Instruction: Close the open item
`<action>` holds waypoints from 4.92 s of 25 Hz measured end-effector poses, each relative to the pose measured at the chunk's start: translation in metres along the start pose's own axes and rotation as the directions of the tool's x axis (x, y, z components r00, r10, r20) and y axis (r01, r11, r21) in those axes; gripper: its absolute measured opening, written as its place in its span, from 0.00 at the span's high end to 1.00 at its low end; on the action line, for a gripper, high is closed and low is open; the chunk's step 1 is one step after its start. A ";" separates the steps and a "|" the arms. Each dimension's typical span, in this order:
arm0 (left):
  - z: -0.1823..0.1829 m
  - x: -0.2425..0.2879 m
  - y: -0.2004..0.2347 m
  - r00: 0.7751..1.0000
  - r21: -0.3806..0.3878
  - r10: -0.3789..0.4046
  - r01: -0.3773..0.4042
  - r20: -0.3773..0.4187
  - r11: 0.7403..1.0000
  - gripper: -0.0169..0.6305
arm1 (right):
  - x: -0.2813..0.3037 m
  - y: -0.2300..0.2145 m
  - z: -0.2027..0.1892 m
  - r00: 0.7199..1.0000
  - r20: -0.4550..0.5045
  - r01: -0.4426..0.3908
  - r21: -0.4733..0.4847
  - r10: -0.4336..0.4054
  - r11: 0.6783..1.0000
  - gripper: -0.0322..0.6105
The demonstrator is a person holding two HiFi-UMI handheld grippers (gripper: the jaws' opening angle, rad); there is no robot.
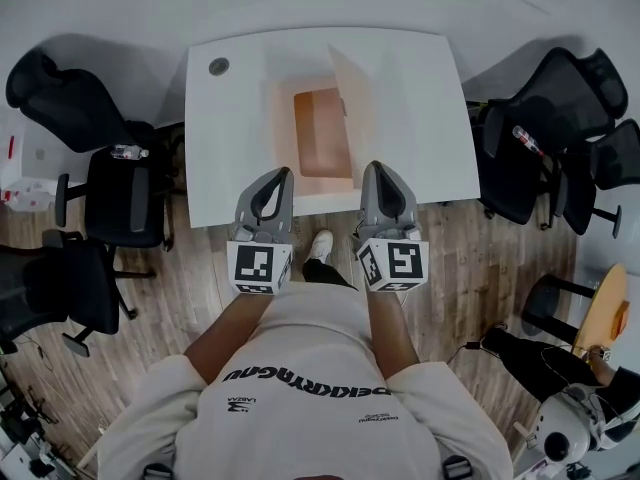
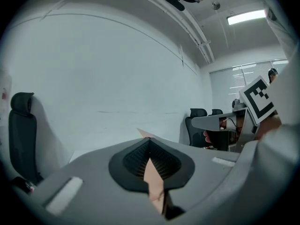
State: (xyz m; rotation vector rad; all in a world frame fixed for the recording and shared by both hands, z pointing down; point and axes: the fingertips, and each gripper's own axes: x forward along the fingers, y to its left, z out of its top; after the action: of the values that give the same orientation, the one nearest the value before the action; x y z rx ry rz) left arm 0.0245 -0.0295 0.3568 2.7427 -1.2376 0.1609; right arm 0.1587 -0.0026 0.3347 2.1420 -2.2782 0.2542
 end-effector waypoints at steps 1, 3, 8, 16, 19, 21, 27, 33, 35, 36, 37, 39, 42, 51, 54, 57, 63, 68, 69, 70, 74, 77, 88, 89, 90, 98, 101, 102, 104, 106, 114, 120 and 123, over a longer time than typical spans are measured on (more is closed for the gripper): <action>0.000 0.003 -0.001 1.000 -0.001 0.004 -0.004 -0.003 1.000 0.97 | 0.003 -0.003 0.000 1.000 -0.003 -0.004 0.003 0.004 1.000 0.95; 0.000 0.009 -0.002 1.000 -0.003 0.014 -0.014 -0.007 1.000 0.97 | 0.007 -0.009 -0.002 1.000 -0.011 -0.013 0.008 0.013 1.000 0.95; -0.004 0.021 0.002 0.999 0.000 0.043 -0.043 -0.022 0.999 0.97 | 0.021 -0.017 -0.009 0.999 -0.034 -0.041 0.020 0.042 0.999 0.95; -0.006 0.032 0.004 0.996 -0.008 0.087 -0.087 -0.034 0.996 0.97 | 0.036 -0.030 -0.019 0.994 -0.077 -0.075 0.037 0.077 0.997 0.95; -0.007 0.035 0.004 0.994 -0.011 0.103 -0.103 -0.035 0.995 0.97 | 0.039 -0.035 -0.026 0.991 -0.102 -0.081 0.044 0.086 0.996 0.95; -0.009 0.036 0.006 0.993 -0.012 0.109 -0.109 -0.041 0.994 0.97 | 0.041 -0.038 -0.031 0.988 -0.124 -0.082 0.052 0.088 0.995 0.95; -0.017 0.046 0.018 0.991 -0.019 0.115 -0.117 -0.067 0.993 0.97 | 0.052 -0.044 -0.045 0.981 -0.169 -0.079 0.066 0.090 0.995 0.95; -0.020 0.057 0.027 0.992 -0.029 0.097 -0.100 -0.081 0.995 0.97 | 0.065 -0.051 -0.052 0.974 -0.213 -0.061 0.074 0.075 0.995 0.95; -0.022 0.060 0.030 0.992 -0.031 0.092 -0.095 -0.085 0.995 0.97 | 0.071 -0.052 -0.057 0.970 -0.231 -0.059 0.077 0.076 0.995 0.95; -0.024 0.061 0.031 0.992 -0.034 0.090 -0.094 -0.088 0.995 0.97 | 0.073 -0.053 -0.059 0.968 -0.240 -0.059 0.078 0.076 0.995 0.95; -0.025 0.062 0.033 0.992 -0.037 0.088 -0.092 -0.091 0.995 0.97 | 0.075 -0.053 -0.062 0.965 -0.251 -0.058 0.080 0.077 0.995 0.95; -0.028 0.065 0.036 0.992 -0.042 0.084 -0.088 -0.098 0.995 0.97 | 0.080 -0.055 -0.067 0.959 -0.272 -0.055 0.083 0.076 0.995 0.95; -0.032 0.069 0.040 0.991 -0.049 0.080 -0.085 -0.107 0.995 0.97 | 0.085 -0.057 -0.073 0.952 -0.299 -0.050 0.083 0.073 0.995 0.95; -0.042 0.078 0.050 0.989 -0.057 0.071 -0.079 -0.130 0.995 0.97 | 0.094 -0.056 -0.092 0.930 -0.358 -0.047 0.093 0.078 0.995 0.95; -0.046 0.079 0.051 0.988 -0.061 0.070 -0.079 -0.140 0.995 0.97 | 0.095 -0.057 -0.098 0.923 -0.376 -0.045 0.098 0.079 0.994 0.95; -0.051 0.079 0.056 0.986 -0.066 0.077 -0.088 -0.150 0.994 0.97 | 0.096 -0.057 -0.105 0.914 -0.397 -0.044 0.102 0.081 0.994 0.95; -0.059 0.079 0.063 0.982 -0.080 0.085 -0.100 -0.167 0.992 0.97 | 0.100 -0.055 -0.117 0.902 -0.422 -0.048 0.116 0.093 0.992 0.95; -0.065 0.079 0.066 0.980 -0.088 0.088 -0.105 -0.181 0.991 0.97 | 0.105 -0.054 -0.125 0.893 -0.438 -0.050 0.121 0.099 0.991 0.95; -0.067 0.080 0.068 0.979 -0.093 0.088 -0.106 -0.184 0.990 0.97 | 0.106 -0.053 -0.126 0.892 -0.442 -0.051 0.119 0.099 0.992 0.95; -0.068 0.081 0.069 0.978 -0.096 0.088 -0.107 -0.187 0.990 0.97 | 0.107 -0.052 -0.127 0.890 -0.445 -0.053 0.117 0.100 0.992 0.95; -0.072 0.083 0.069 0.977 -0.099 0.090 -0.111 -0.196 0.989 0.97 | 0.109 -0.051 -0.130 0.883 -0.456 -0.057 0.122 0.107 0.991 0.95; -0.077 0.083 0.069 0.973 -0.104 0.094 -0.118 -0.211 0.987 0.97 | 0.108 -0.054 -0.135 0.877 -0.469 -0.057 0.124 0.109 0.991 0.95; -0.101 0.083 0.080 0.959 -0.155 0.102 -0.147 -0.266 0.977 0.97 | 0.111 -0.051 -0.153 0.846 -0.519 -0.059 0.133 0.121 0.989 0.95; -0.103 0.084 0.081 0.958 -0.159 0.102 -0.149 -0.269 0.976 0.97 | 0.111 -0.051 -0.154 0.844 -0.522 -0.059 0.133 0.120 0.989 0.95; -0.104 0.084 0.082 0.957 -0.161 0.103 -0.151 -0.271 0.975 0.97 | 0.111 -0.051 -0.156 0.842 -0.526 -0.059 0.133 0.121 0.989 0.95; -0.114 0.084 0.090 0.952 -0.172 0.113 -0.167 -0.286 0.971 0.97 | 0.114 -0.047 -0.163 0.827 -0.548 -0.069 0.127 0.128 0.990 0.95; -0.120 0.083 0.093 0.947 -0.184 0.114 -0.174 -0.299 0.967 0.97 | 0.115 -0.044 -0.166 0.820 -0.557 -0.077 0.124 0.134 0.989 0.95; -0.123 0.082 0.094 0.946 -0.191 0.114 -0.178 -0.304 0.965 0.97 | 0.116 -0.042 -0.167 0.817 -0.560 -0.080 0.122 0.135 0.989 0.95; -0.127 0.082 0.097 0.942 -0.209 0.115 -0.187 -0.315 0.960 0.97 | 0.117 -0.040 -0.169 0.813 -0.565 -0.085 0.117 0.137 0.989 0.95; -0.131 0.082 0.100 0.939 -0.220 0.116 -0.194 -0.323 0.956 0.97 | 0.119 -0.039 -0.169 0.810 -0.570 -0.088 0.112 0.137 0.990 0.95; -0.147 0.082 0.108 0.928 -0.251 0.116 -0.214 -0.354 0.944 0.97 | 0.118 -0.033 -0.176 0.795 -0.591 -0.093 0.106 0.137 0.990 0.95; -0.161 0.082 0.110 0.919 -0.260 0.107 -0.216 -0.378 0.941 0.97 | 0.120 -0.031 -0.181 0.788 -0.600 -0.096 0.104 0.140 0.990 0.95; -0.168 0.082 0.111 0.914 -0.263 0.100 -0.216 -0.393 0.940 0.97 | 0.122 -0.028 -0.183 0.784 -0.604 -0.100 0.103 0.142 0.990 0.95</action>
State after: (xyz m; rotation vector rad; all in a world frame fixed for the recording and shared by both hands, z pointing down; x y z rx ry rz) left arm -0.0125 -0.1362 0.5428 2.2173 -1.2536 0.4504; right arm 0.1584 -0.1028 0.5319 1.5913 -2.0196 0.8911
